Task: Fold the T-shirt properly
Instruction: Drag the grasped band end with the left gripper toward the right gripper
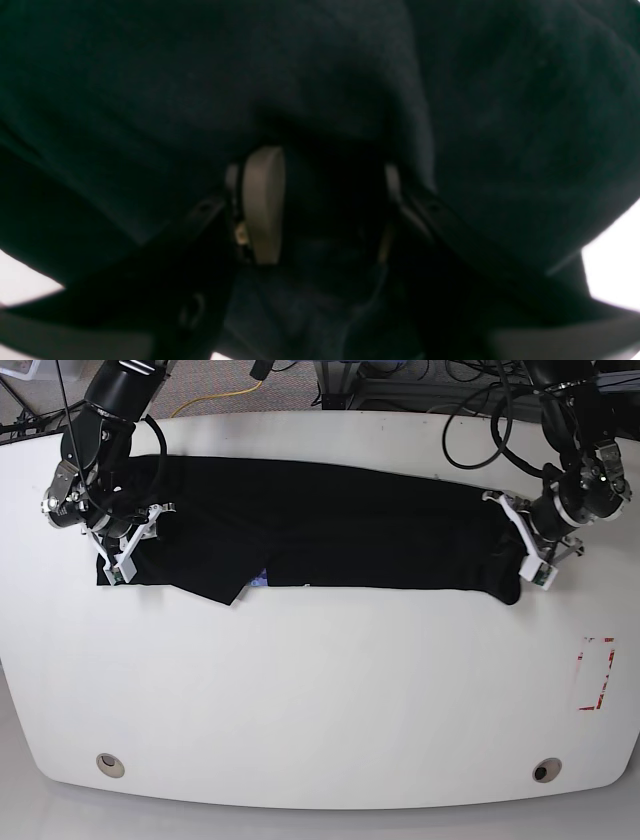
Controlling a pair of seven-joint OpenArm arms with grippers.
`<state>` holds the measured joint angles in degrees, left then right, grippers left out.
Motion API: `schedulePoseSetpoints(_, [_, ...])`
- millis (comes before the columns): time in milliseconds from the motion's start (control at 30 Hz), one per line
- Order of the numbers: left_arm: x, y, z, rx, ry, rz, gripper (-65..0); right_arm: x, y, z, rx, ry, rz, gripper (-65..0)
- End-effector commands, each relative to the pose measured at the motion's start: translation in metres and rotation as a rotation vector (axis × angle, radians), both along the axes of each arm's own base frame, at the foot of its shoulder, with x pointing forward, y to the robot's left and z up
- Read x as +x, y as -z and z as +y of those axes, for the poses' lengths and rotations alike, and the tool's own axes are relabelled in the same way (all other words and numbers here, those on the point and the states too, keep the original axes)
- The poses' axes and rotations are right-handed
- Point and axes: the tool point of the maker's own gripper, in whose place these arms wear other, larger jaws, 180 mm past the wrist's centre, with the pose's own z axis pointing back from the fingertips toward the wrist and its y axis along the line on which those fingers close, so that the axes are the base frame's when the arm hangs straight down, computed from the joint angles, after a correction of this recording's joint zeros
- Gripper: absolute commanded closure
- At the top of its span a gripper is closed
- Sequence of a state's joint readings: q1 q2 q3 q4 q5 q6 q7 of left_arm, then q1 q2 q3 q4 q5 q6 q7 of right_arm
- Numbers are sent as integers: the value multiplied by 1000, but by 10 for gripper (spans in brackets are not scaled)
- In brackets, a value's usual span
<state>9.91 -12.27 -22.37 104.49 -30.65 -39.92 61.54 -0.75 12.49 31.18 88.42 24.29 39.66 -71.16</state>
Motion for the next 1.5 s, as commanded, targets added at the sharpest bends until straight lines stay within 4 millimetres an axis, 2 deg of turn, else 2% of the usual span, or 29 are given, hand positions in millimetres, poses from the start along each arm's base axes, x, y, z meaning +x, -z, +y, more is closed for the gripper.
schedulePoseSetpoints(0, [7,-20,-31,-37,67,-77,-10,11,-13,-4,-6,-4,-51,-239])
schedulePoseSetpoints(100, [6,-23,-69,-86,143,-91,-11,11,-13,-4,-6,-4,-51,-239])
schedulePoseSetpoints(200, [5,-23,-98,-130,199,-90,-11,11,-13,-4,-6,-4,-51,-239])
schedulePoseSetpoints(333, [12,-32,-124,-187,220,-114,-11,11,-13,-4,-6,-4,-51,-239])
schedulePoseSetpoints(533, [16,-27,-145,-286,161,-79,-11,11,-13,-4,-4,-4,-51,-239])
schedulePoseSetpoints(600, [14,-25,-157,-314,175,-65,-11,11,-13,-4,-4,-4,-51,-239])
schedulePoseSetpoints(800, [9,-14,-181,-226,266,-38,-11,11,-13,-4,-4,-4,-51,-239])
schedulePoseSetpoints(867, [11,-17,-191,-216,284,-48,-11,11,-13,-4,-4,-4,-51,-239])
schedulePoseSetpoints(1000, [16,-20,-197,-205,279,-60,-13,11,-13,-4,-4,-4,-51,-239])
schedulePoseSetpoints(1067, [15,-19,-202,-200,292,-59,-57,11,-13,-4,-4,-4,-51,-239])
schedulePoseSetpoints(1233, [14,-27,-228,-219,337,-59,-261,11,-11,2,10,-4,-51,-239])
schedulePoseSetpoints(1367, [6,-34,-254,-244,381,-52,-312,11,-11,4,13,-4,-52,-239])
schedulePoseSetpoints(1467, [14,-48,-254,-252,367,-93,-312,11,-11,4,12,-4,-52,-239])
